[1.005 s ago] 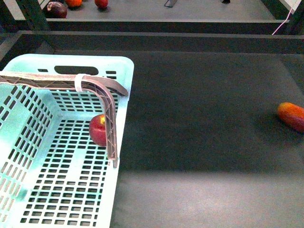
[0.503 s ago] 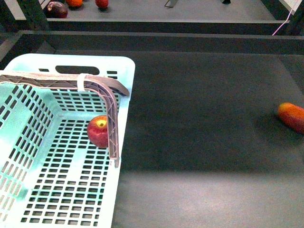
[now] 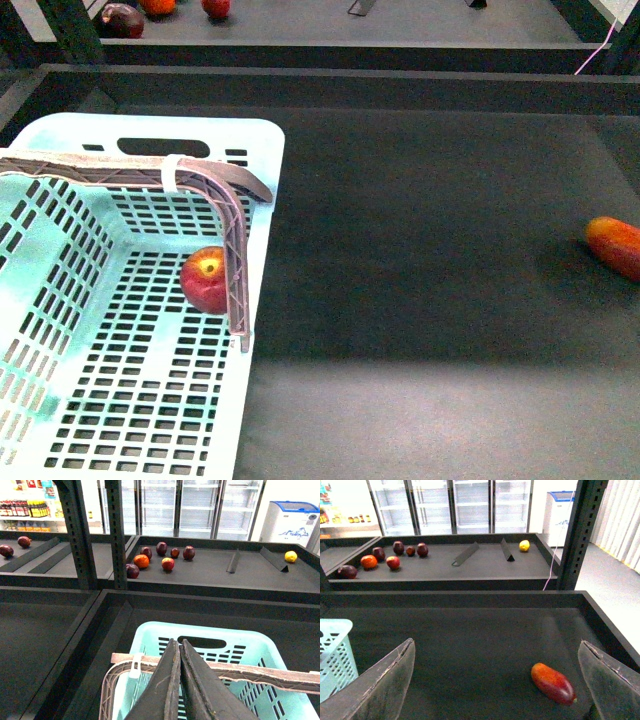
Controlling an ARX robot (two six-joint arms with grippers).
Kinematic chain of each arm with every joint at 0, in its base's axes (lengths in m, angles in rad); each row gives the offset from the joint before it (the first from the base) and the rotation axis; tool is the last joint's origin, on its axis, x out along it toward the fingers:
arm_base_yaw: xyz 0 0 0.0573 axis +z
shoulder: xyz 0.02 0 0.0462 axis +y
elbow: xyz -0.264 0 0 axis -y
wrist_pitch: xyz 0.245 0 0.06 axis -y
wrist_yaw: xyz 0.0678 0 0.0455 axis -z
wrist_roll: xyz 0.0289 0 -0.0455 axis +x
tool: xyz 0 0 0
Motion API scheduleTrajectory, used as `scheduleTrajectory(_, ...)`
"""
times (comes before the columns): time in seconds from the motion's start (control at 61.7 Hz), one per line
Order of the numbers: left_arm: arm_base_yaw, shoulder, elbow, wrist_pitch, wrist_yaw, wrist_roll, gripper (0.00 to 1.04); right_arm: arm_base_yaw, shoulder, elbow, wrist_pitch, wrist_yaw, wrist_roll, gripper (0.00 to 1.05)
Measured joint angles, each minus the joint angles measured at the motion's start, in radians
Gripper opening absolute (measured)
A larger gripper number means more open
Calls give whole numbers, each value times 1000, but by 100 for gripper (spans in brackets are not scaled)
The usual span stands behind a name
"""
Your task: Pick apple with right arm and hold basket with left
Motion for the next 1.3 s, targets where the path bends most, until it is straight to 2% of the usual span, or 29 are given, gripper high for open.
scheduleTrajectory(0.632, 0, -213, 0, -211, 0, 0, 3, 0, 0, 0, 0, 0, 0, 96)
scheduleTrajectory(0.729, 0, -343, 0, -372, 0, 0, 3, 0, 0, 0, 0, 0, 0, 96)
scheduleTrajectory(1.297, 0, -385, 0, -389, 0, 0, 3, 0, 0, 0, 0, 0, 0, 96)
